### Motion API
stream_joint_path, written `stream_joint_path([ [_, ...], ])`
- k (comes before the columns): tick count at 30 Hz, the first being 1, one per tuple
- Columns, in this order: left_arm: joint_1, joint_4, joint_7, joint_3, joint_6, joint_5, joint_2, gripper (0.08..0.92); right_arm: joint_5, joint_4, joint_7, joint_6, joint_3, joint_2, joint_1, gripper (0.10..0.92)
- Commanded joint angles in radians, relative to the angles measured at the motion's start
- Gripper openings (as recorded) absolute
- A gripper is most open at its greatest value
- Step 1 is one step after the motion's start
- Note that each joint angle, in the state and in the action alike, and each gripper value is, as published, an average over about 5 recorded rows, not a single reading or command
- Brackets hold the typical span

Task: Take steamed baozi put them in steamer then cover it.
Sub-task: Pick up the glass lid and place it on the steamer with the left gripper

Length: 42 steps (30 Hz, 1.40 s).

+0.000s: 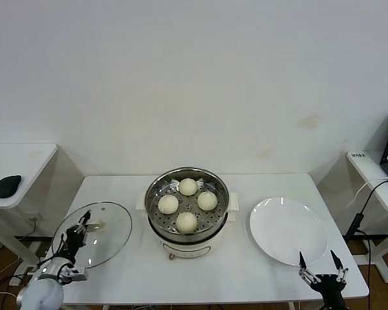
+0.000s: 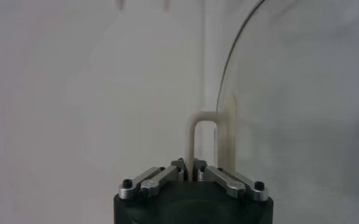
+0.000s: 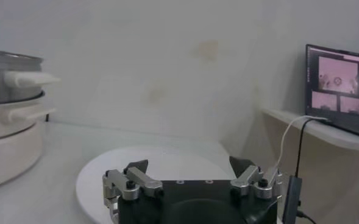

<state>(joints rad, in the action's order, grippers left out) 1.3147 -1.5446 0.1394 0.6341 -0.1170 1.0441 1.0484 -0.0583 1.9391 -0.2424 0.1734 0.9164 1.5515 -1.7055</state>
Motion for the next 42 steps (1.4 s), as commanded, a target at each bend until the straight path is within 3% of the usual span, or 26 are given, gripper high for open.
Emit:
stream_joint_path([
  [1, 0.119, -0.323, -0.097, 0.116, 0.168, -0.063, -0.045, 0.145, 0.015, 0.005, 0.001, 0.000, -0.021, -0.004, -0.002, 0.823],
  [10, 0.094, -0.531, -0.217, 0.051, 0.292, -0.160, -0.131, 0.145, 0.058, 0.003, 0.006, 0.014, -0.035, 0.000, -0.008, 0.823],
  [20, -0.131, -0.515, -0.236, -0.315, 0.446, -0.200, -0.181, 0.145, 0.122, 0.026, 0.032, 0.018, -0.067, 0.026, -0.020, 0.823],
  [31, -0.419, -0.435, -0.350, -0.594, 0.595, -0.019, -0.033, 0.145, 0.186, 0.011, 0.052, 0.012, -0.115, 0.028, -0.012, 0.823],
  [42, -0.482, -0.379, -0.456, -0.673, 0.643, 0.197, 0.143, 0.145, 0.228, 0.000, 0.068, 0.009, -0.130, 0.029, -0.015, 0.823],
])
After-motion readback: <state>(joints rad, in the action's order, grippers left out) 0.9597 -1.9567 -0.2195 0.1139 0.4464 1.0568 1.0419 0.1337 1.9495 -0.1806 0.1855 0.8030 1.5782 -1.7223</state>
